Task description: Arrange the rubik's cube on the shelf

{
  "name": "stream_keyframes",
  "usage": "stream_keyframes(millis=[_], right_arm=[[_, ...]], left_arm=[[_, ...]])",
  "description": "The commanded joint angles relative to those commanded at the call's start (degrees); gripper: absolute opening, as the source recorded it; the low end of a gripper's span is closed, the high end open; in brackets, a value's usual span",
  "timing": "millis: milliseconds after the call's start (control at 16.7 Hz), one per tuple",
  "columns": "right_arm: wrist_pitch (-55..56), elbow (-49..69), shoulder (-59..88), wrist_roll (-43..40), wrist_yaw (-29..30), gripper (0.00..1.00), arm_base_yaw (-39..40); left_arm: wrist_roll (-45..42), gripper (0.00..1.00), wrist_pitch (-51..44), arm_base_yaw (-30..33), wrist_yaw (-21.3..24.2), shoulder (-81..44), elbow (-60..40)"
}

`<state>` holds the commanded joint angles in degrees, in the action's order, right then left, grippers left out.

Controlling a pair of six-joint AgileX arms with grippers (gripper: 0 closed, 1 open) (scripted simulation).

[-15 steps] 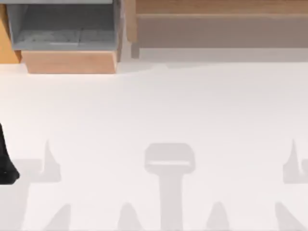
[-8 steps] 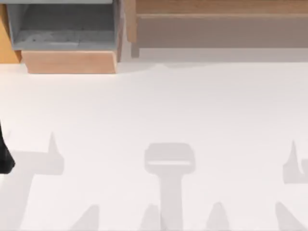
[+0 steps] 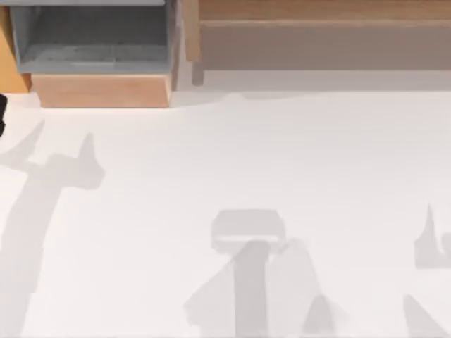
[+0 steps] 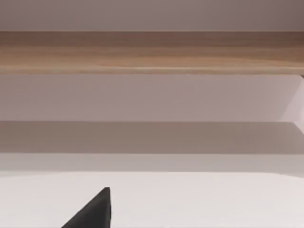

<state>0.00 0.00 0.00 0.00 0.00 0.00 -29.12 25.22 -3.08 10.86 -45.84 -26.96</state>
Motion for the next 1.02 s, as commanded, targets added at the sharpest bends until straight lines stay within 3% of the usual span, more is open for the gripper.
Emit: stream_keyframes(millis=[1020], right_arm=[[0.0, 0.0, 0.0, 0.0, 0.0, 1.00, 0.0]], left_arm=[[-39.2, 1.00, 30.0, -12.1, 13.5, -65.9, -25.3]])
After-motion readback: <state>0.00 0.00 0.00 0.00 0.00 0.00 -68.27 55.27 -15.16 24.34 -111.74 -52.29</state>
